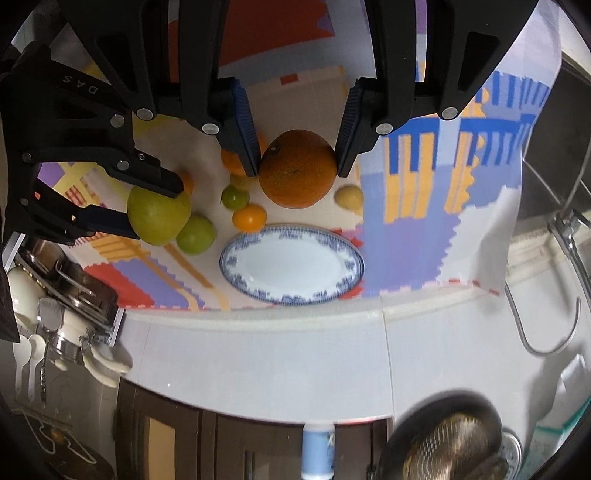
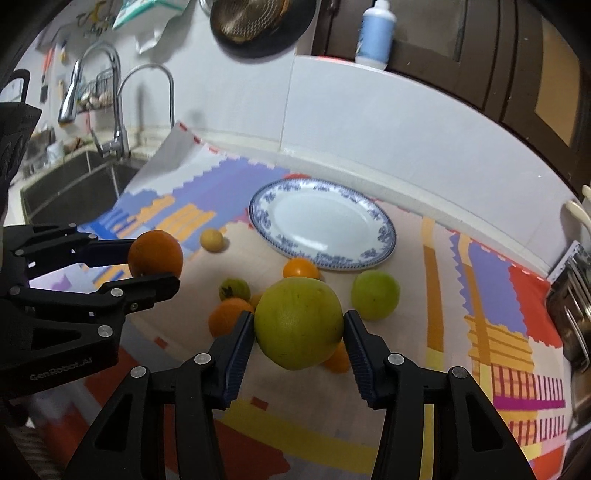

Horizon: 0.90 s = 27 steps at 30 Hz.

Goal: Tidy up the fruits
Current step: 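Carry the orange and grapefruit onto the plate and open both tools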

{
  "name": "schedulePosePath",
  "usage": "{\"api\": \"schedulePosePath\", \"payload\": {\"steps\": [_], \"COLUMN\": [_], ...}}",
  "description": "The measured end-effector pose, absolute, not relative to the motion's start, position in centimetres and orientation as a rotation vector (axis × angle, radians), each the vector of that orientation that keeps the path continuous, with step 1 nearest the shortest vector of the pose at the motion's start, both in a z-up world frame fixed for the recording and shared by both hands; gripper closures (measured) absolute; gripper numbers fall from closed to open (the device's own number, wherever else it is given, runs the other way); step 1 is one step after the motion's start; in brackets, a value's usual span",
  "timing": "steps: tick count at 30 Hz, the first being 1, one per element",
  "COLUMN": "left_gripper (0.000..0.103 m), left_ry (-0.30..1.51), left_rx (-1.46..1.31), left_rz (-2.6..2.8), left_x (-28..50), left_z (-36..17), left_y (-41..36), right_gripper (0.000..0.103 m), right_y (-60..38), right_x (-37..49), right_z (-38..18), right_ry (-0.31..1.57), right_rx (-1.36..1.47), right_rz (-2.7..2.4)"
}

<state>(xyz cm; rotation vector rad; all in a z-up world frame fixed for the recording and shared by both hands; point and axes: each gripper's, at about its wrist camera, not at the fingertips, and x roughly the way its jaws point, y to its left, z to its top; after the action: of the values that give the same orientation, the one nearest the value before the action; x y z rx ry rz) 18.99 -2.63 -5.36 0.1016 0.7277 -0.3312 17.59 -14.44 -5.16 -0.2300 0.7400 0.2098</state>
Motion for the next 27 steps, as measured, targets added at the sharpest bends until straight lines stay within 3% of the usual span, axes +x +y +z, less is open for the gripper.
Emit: {"api": "schedulePosePath", "payload": {"steps": [15,27], "left_gripper": [0.062,0.062], "left_ry": [0.609,0.575], "left_rx": [0.112,0.118], "left_rz": [-0.345,-0.353], "left_x": [21.0,26.6], "left_z": [-0.9,1.3], "left_y": [-3.0,-3.9], "right_gripper": [0.053,0.053], "right_y": [-15.8,-17.4], "right_x": [18.9,24.7], "right_z": [-1.4,0.8], "right_ry": [0.637,0.616], "right_rx": [-0.154,-0.117], "right_rz": [0.16,0.159]}}
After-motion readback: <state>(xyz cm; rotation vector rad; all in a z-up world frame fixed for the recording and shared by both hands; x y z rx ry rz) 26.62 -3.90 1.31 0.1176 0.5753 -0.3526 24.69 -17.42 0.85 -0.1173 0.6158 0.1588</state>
